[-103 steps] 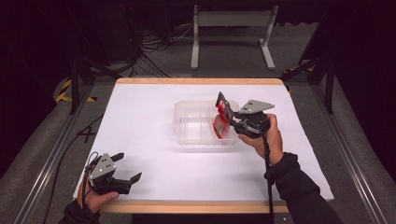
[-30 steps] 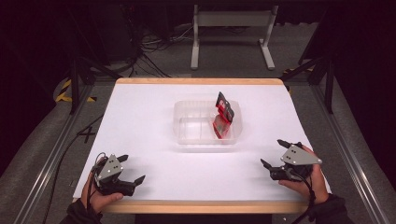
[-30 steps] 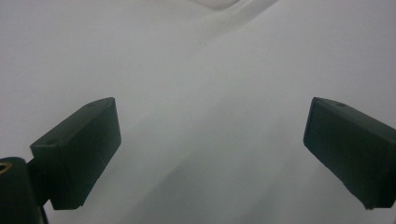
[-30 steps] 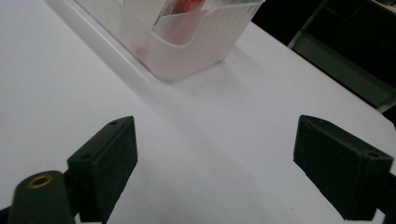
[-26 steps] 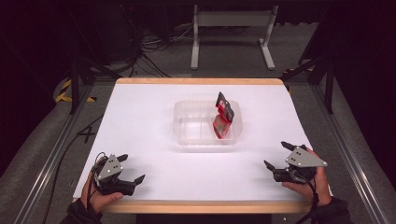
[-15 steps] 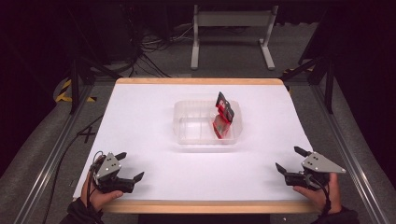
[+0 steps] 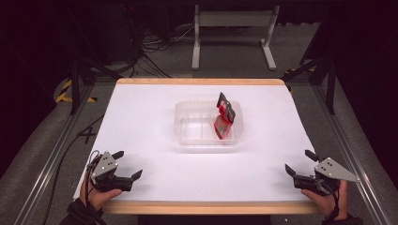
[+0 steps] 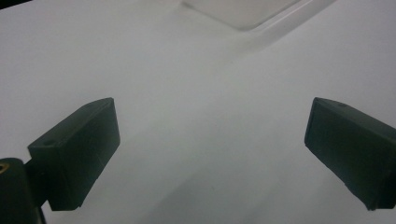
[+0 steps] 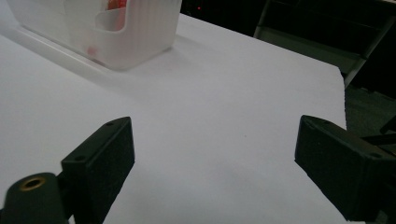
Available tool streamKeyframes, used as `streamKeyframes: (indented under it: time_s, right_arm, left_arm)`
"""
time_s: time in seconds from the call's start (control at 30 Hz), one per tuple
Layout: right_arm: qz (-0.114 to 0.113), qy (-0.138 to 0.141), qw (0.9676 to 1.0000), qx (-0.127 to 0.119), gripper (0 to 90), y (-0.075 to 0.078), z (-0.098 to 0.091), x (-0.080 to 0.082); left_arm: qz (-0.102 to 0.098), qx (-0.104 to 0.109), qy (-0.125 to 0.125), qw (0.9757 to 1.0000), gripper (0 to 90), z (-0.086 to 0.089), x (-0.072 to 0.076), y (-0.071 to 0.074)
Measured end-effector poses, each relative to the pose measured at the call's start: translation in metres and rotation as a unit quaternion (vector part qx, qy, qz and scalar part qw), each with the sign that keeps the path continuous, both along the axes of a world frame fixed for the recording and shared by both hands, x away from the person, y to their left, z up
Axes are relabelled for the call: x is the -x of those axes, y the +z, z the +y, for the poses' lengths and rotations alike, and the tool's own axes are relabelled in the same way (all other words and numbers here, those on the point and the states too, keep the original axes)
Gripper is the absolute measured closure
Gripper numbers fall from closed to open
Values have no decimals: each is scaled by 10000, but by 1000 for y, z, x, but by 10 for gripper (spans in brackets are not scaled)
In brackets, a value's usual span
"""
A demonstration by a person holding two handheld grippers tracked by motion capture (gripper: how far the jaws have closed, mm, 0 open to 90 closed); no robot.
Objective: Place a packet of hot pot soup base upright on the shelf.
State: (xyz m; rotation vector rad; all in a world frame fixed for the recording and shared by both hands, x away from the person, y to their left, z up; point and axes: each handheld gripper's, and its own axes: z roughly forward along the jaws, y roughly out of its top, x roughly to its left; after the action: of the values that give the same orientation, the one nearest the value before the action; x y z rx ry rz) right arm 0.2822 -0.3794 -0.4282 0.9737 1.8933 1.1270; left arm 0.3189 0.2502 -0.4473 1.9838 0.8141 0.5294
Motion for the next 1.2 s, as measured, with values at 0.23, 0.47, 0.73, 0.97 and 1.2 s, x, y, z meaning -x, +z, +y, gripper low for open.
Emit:
streamKeyframes:
  time_s: [0.23,0.47,0.73,0.97,1.2]
  right_arm:
    - [-18,37,9999,111,120,-3,11,3]
    - [46,22,9998,211,122,-4,17,1]
    - [33,-4,9997,221,120,-5,17,2]
    - [96,-57,9997,202,125,-6,16,1]
    - [108,-76,9997,206,120,-7,15,3]
  left_arm:
    - [-51,43,-23,10000,43,2,1,0]
    - [-112,-22,-29,9999,60,5,0,0]
    - [-86,-64,-31,9999,59,2,1,0]
    - [-88,-111,-59,9999,60,1,-1,0]
    - [-71,-143,-92,9998,60,-2,-4,-1]
